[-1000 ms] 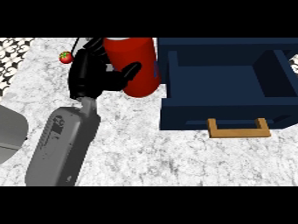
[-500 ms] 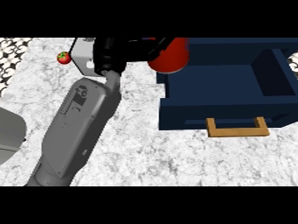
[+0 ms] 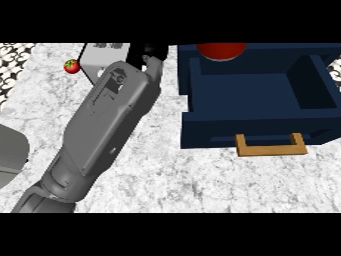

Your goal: Pick up the can, place it into the drawer and close the drawer

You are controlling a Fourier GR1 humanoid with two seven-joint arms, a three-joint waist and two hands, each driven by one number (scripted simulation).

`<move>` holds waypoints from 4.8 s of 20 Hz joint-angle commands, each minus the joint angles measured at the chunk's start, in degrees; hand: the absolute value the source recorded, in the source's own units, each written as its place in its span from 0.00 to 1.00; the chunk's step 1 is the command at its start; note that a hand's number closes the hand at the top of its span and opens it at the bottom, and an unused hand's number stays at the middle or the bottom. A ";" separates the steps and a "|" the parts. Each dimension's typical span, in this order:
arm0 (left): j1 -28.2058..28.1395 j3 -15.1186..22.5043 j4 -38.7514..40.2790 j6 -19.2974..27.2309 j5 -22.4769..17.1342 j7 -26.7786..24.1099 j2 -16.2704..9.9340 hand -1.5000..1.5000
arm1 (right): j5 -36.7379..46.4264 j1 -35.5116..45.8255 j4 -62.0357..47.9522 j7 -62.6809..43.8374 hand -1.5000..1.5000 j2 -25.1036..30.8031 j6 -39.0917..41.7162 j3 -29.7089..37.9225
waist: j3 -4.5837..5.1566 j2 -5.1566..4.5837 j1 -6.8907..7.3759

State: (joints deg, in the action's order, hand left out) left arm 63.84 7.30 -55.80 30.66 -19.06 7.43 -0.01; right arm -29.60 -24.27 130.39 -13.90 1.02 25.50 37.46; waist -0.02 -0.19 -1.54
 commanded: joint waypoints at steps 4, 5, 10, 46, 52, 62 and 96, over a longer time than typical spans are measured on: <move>7.99 4.06 9.46 4.38 -8.28 -4.25 0.01 1.00 | -1.19 0.20 0.90 -0.71 0.00 0.00 0.64 -0.43 | -0.02 -0.14 -0.97; 7.05 3.49 8.41 2.08 -7.92 -3.52 0.01 1.00 | 3.11 1.75 -0.45 0.41 0.00 -0.97 -1.11 -1.47 | -0.01 -0.06 -0.10; 14.06 7.32 16.85 5.95 -13.06 -6.66 0.01 1.00 | -0.19 2.33 1.93 -2.69 0.00 -0.01 -1.83 -0.95 | -0.03 -0.30 -1.37; 15.45 28.31 29.18 16.09 -36.13 -17.04 0.01 0.00 | -0.72 4.87 2.82 -4.44 0.00 0.42 -0.91 -1.40 | -0.08 -0.90 -3.81; 17.96 26.71 30.40 13.84 -37.87 -18.16 0.01 0.00 | 5.43 7.71 4.76 1.59 0.00 4.33 0.74 2.64 | -0.06 -0.85 -3.15; 17.54 27.67 27.56 15.49 -41.14 -24.01 0.01 0.00 | 22.89 13.58 7.18 8.54 0.00 5.30 4.40 -5.22 | -0.07 -1.02 -1.82; 11.40 27.20 16.26 15.11 -35.24 -13.14 -10.89 0.00 | 95.01 51.94 -52.29 18.89 0.00 6.12 -27.96 -42.38 | 0.00 -0.01 3.76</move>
State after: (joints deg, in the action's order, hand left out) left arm 76.65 34.50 -37.32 46.87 -55.23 -7.70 -7.77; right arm 60.06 25.53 87.49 4.19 9.00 4.40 -2.95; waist 0.01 -0.10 2.11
